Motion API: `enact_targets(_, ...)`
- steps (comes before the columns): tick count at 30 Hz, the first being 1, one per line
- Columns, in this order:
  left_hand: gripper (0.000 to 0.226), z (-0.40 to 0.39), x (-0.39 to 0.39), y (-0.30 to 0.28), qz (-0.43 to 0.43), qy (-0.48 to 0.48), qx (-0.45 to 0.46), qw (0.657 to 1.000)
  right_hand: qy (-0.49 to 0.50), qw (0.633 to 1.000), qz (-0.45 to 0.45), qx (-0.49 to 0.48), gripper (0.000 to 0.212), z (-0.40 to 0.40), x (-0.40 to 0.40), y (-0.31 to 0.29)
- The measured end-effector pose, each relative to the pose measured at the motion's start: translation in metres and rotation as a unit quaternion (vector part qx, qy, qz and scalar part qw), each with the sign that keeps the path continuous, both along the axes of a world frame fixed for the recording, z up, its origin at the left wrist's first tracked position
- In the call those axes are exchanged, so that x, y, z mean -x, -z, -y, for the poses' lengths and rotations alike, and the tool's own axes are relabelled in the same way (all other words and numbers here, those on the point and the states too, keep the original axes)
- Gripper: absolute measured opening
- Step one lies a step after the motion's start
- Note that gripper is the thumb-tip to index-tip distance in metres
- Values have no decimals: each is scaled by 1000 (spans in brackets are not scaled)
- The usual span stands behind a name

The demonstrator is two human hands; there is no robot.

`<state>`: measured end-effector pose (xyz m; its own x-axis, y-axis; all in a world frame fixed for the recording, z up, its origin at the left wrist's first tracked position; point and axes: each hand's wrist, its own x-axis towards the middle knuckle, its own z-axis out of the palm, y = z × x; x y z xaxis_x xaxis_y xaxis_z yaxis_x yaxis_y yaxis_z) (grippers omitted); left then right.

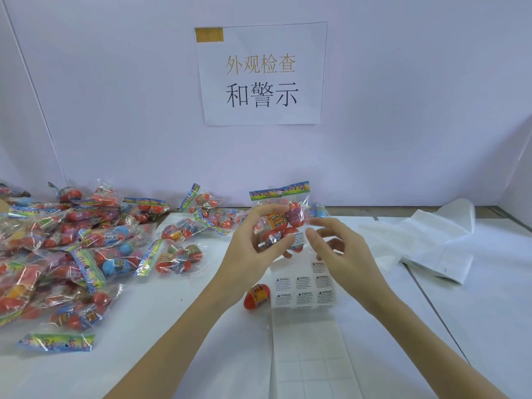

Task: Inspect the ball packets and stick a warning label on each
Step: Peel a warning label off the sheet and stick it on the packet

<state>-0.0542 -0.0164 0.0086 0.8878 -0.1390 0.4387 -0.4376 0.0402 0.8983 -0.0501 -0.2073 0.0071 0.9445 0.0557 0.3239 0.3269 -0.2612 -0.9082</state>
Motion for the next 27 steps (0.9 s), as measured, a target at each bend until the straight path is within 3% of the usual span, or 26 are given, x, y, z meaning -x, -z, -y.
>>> enact_targets(4, 44, 2, 0, 0, 12, -3, -18, 1000, -72, 995, -45, -53, 17, -3, 1, 1)
enact_targets(8, 42, -1, -3, 2, 28, 7, -24, 999, -129, 974, -128, -134, 29, 6, 0, -3)
enact_targets(11, 41, 1, -3, 5, 39, 6, -49, 998, -141, 974, -144, -107, 38, 4, 2, -3)
enact_targets(14, 44, 3, 0, 5, 26, 41, -36, 998, -137, 976, -157, -66, 29, 3, 3, -3)
enact_targets(18, 39, -3, -8, 8, 40, -93, -81, 992, -53, 967, -213, -127, 33, 23, -9, -13)
enact_targets(20, 30, -13, -17, 16, 47, -195, -193, 961, -59, 954, -181, -231, 28, 42, -16, -25)
enact_targets(21, 26, -19, -20, 21, 44, -237, -273, 931, -117, 927, -148, -325, 24, 51, -17, -32)
enact_targets(23, 28, -31, -27, 28, 40, -269, -411, 870, -288, 829, -79, -474, 32, 67, -16, -42)
enact_targets(24, 33, -34, -30, 29, 43, -255, -452, 854, -348, 797, -67, -490, 46, 72, -14, -44)
enact_targets(25, 40, -36, -32, 31, 53, -236, -485, 840, -378, 790, -72, -477, 58, 73, -14, -44)
enact_targets(27, 53, -39, -36, 38, 76, -207, -558, 800, -357, 831, -106, -413, 69, 66, -15, -35)
